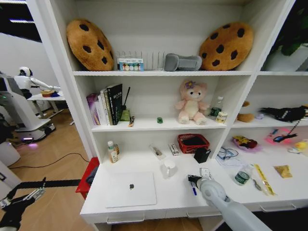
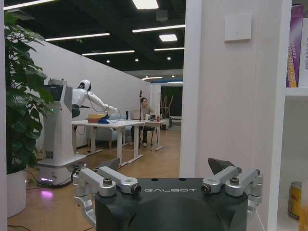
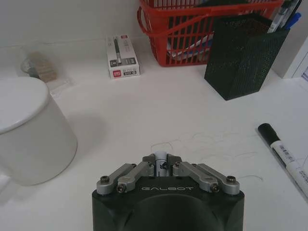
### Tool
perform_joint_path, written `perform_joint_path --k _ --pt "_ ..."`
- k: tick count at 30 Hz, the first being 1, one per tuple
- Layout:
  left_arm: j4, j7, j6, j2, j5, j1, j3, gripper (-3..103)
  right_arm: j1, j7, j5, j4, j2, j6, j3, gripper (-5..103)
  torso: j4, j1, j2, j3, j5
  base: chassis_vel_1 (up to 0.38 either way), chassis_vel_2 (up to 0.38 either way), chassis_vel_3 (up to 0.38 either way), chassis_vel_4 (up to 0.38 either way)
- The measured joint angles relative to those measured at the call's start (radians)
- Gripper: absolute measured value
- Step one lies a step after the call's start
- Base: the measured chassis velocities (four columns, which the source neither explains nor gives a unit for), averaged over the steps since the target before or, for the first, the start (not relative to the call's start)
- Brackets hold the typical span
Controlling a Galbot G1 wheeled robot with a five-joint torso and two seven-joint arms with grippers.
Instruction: Organize the objects on the table.
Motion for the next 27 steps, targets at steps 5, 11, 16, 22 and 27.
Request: perform_joint_path --k 5,11,16,22,27 --pt "0.0 0.0 0.0 0.0 0.0 0.0 0.0 100 -0.017 -0.069 -0.198 0.029 0.004 0.131 0.034 12 -0.0001 0.0 0.0 0.0 -0.0002 0.0 0.0 0.0 0.0" --pt "0.0 0.0 0.0 0.0 0.0 0.0 0.0 100 0.009 -0.16 -0.568 -0.042 0.029 0.402 0.057 12 -0.0001 0.0 0.0 0.0 -0.0003 0.0 0.0 0.0 0.0" --pt "0.0 0.0 0.0 0.0 0.0 0.0 0.0 100 0.059 -0.178 -0.757 -0.149 0.071 0.565 0.068 12 -0.0001 0.0 0.0 0.0 0.0 0.0 0.0 0.0 0.0" --pt "0.0 0.0 0.0 0.0 0.0 0.0 0.0 100 0.136 -0.185 -0.859 -0.278 0.114 0.699 0.071 12 0.0 0.0 0.0 0.0 -0.0002 0.0 0.0 0.0 0.0" --pt "0.0 0.0 0.0 0.0 0.0 0.0 0.0 100 0.212 -0.213 -0.871 -0.405 0.134 0.755 0.064 12 -0.0001 0.0 0.0 0.0 0.0 0.0 0.0 0.0 0.0"
